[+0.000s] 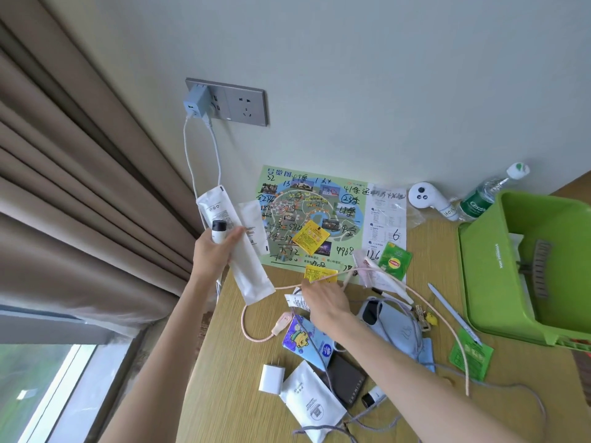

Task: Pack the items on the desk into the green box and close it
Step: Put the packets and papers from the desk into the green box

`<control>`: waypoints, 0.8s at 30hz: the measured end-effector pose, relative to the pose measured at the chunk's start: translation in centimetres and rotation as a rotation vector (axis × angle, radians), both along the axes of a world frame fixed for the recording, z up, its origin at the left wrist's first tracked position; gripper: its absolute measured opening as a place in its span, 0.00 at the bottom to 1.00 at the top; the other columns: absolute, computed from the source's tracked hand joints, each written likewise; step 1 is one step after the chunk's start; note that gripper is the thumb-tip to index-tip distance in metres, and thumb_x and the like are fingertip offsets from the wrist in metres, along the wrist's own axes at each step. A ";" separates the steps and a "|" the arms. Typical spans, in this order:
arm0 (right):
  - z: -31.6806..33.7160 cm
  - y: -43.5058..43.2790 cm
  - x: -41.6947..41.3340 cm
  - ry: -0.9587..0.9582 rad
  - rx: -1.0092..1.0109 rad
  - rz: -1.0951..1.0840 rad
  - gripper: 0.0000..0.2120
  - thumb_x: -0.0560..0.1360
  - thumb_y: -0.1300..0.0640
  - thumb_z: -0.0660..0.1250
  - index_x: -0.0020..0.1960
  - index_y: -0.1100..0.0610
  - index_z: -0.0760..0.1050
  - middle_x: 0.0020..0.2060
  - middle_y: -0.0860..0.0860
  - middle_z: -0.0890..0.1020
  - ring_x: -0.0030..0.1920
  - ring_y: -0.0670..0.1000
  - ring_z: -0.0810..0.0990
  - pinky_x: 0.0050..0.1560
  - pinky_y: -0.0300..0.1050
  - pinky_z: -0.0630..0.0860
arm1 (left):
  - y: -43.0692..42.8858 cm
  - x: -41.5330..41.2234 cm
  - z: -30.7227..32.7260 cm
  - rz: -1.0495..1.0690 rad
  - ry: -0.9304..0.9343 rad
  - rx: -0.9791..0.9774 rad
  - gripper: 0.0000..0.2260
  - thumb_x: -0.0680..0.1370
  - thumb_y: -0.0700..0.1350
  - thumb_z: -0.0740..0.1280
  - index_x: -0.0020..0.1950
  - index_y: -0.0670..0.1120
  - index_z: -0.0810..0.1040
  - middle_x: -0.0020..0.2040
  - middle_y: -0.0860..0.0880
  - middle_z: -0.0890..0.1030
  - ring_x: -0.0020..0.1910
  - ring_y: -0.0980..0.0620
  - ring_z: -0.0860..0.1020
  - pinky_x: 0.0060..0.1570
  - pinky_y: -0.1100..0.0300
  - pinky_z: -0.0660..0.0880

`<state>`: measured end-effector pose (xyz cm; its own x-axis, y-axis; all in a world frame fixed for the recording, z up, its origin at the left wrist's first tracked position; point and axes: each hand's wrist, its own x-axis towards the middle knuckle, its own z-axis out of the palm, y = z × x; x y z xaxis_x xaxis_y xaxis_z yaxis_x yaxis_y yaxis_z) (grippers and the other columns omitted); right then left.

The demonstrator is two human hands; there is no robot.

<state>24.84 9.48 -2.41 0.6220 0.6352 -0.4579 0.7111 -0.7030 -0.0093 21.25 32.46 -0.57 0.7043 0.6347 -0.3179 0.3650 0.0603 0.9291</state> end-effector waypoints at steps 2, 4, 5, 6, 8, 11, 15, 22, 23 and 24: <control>0.6 -0.3 0.5 0.044 0.038 -0.068 0.17 0.70 0.71 0.67 0.58 0.62 0.74 0.40 0.54 0.80 0.40 0.54 0.80 0.39 0.47 0.76 | -0.4 -0.5 0.1 -0.022 0.001 -0.032 0.13 0.71 0.53 0.75 0.48 0.48 0.80 0.43 0.51 0.85 0.41 0.53 0.83 0.40 0.56 0.81; 1.3 -0.8 1.1 0.090 0.074 -0.125 0.10 0.69 0.70 0.67 0.49 0.60 0.75 0.36 0.51 0.76 0.35 0.50 0.76 0.37 0.45 0.75 | -1.1 -0.9 0.3 -0.038 0.001 -0.046 0.12 0.72 0.52 0.75 0.49 0.46 0.80 0.43 0.50 0.85 0.41 0.52 0.83 0.39 0.57 0.80; 1.9 -1.3 1.4 0.105 0.081 -0.138 0.08 0.69 0.67 0.69 0.43 0.59 0.73 0.33 0.50 0.73 0.32 0.48 0.73 0.34 0.43 0.71 | -1.5 -1.1 0.4 -0.051 0.004 -0.045 0.12 0.72 0.51 0.75 0.49 0.46 0.80 0.42 0.50 0.85 0.40 0.52 0.82 0.36 0.59 0.79; 2.4 -1.8 1.8 0.127 0.087 -0.160 0.10 0.69 0.64 0.72 0.39 0.58 0.70 0.31 0.49 0.71 0.30 0.46 0.70 0.31 0.41 0.67 | -1.9 -1.2 0.7 -0.065 0.009 -0.049 0.12 0.72 0.51 0.75 0.49 0.46 0.80 0.42 0.51 0.84 0.39 0.53 0.82 0.34 0.61 0.77; 3.5 -3.1 2.4 0.154 0.104 -0.192 0.13 0.68 0.60 0.74 0.37 0.56 0.68 0.29 0.48 0.70 0.28 0.45 0.69 0.30 0.39 0.64 | -2.9 -1.5 1.2 -0.107 0.026 -0.066 0.11 0.73 0.51 0.74 0.49 0.45 0.80 0.42 0.51 0.85 0.39 0.53 0.82 0.35 0.62 0.77; 5.2 -5.5 3.1 0.166 0.121 -0.252 0.12 0.69 0.57 0.73 0.48 0.58 0.73 0.30 0.47 0.75 0.27 0.44 0.74 0.33 0.39 0.68 | -4.9 -1.9 2.3 -0.226 0.050 -0.148 0.11 0.73 0.51 0.74 0.49 0.45 0.81 0.42 0.51 0.85 0.40 0.53 0.82 0.34 0.65 0.76; 7.4 -8.1 3.6 0.163 0.220 -0.295 0.25 0.69 0.56 0.71 0.65 0.56 0.71 0.43 0.50 0.81 0.25 0.45 0.79 0.33 0.43 0.75 | -8.6 -2.0 3.9 -0.433 0.094 -0.355 0.17 0.70 0.56 0.74 0.50 0.44 0.82 0.44 0.47 0.84 0.40 0.49 0.79 0.34 0.64 0.73; 8.5 -11.9 3.7 0.232 0.448 -0.491 0.26 0.70 0.54 0.73 0.66 0.53 0.72 0.41 0.47 0.83 0.33 0.46 0.84 0.40 0.47 0.80 | -15.7 -1.6 4.8 -0.582 0.173 -0.574 0.16 0.71 0.55 0.75 0.48 0.44 0.81 0.36 0.48 0.82 0.29 0.52 0.77 0.29 0.62 0.73; 8.4 -12.5 3.6 0.249 0.496 -0.531 0.26 0.69 0.54 0.74 0.65 0.54 0.72 0.46 0.48 0.84 0.37 0.48 0.84 0.43 0.50 0.81 | -16.4 -1.6 4.8 -0.574 0.173 -0.570 0.16 0.70 0.56 0.76 0.47 0.44 0.81 0.38 0.47 0.83 0.32 0.50 0.76 0.32 0.60 0.73; 8.3 -13.0 3.5 0.275 0.550 -0.583 0.26 0.69 0.55 0.74 0.66 0.54 0.72 0.50 0.47 0.83 0.39 0.50 0.85 0.45 0.51 0.81 | -17.0 -1.5 4.8 -0.558 0.170 -0.561 0.17 0.69 0.56 0.76 0.47 0.44 0.81 0.39 0.46 0.82 0.33 0.48 0.74 0.33 0.58 0.72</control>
